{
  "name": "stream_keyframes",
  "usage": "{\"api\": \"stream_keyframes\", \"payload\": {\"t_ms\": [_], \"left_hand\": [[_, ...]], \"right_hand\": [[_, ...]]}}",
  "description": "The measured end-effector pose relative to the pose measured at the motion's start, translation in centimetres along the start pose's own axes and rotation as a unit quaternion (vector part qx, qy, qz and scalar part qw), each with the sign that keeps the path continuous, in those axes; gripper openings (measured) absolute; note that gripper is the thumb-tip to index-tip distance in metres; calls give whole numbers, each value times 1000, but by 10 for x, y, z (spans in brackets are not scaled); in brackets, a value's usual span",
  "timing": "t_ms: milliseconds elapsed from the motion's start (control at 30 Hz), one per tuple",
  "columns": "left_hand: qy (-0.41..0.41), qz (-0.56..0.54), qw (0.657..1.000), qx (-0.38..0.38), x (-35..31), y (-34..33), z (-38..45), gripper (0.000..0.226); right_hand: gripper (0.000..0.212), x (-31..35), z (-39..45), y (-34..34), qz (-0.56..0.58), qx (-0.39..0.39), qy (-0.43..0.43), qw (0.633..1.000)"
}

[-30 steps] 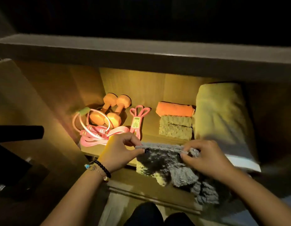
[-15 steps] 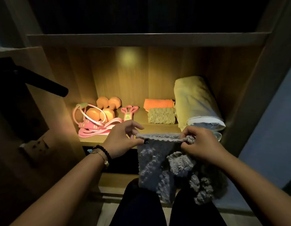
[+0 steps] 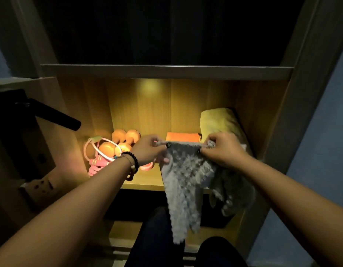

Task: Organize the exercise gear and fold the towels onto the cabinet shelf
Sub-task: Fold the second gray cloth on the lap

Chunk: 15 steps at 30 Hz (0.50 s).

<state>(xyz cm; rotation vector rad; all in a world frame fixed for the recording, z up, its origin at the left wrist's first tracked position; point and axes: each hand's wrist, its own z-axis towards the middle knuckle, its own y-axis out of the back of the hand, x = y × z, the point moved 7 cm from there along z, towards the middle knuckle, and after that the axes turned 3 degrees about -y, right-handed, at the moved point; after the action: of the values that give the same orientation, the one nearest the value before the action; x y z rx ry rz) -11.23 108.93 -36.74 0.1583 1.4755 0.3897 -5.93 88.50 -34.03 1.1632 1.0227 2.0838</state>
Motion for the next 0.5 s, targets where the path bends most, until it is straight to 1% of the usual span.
{"api": "stream_keyframes", "payload": {"t_ms": [100,133,200,300,400,500], "left_hand": [[-63,-33,995,-76,-26,22,18,10],[-83,-38,991,-94,-33,29,20,9],[-112,-17,985,-128,-36,40,17,8],[-120,18,980,-157,-11,43,-4,12],[-123,30,980,-153,39,34,-38,12],[-61,31,989,-134,100,18,-80,13]], "right_hand": [[8,17,24,29,37,-118,56,991],[4,22,27,36,58,-143,70,986],[5,27,25,40,89,-162,82,979],[8,21,7,9,93,-133,87,983],[9,3,-26,-45,96,-52,65,992],[17,-11,-71,-96,115,17,79,990]]}}
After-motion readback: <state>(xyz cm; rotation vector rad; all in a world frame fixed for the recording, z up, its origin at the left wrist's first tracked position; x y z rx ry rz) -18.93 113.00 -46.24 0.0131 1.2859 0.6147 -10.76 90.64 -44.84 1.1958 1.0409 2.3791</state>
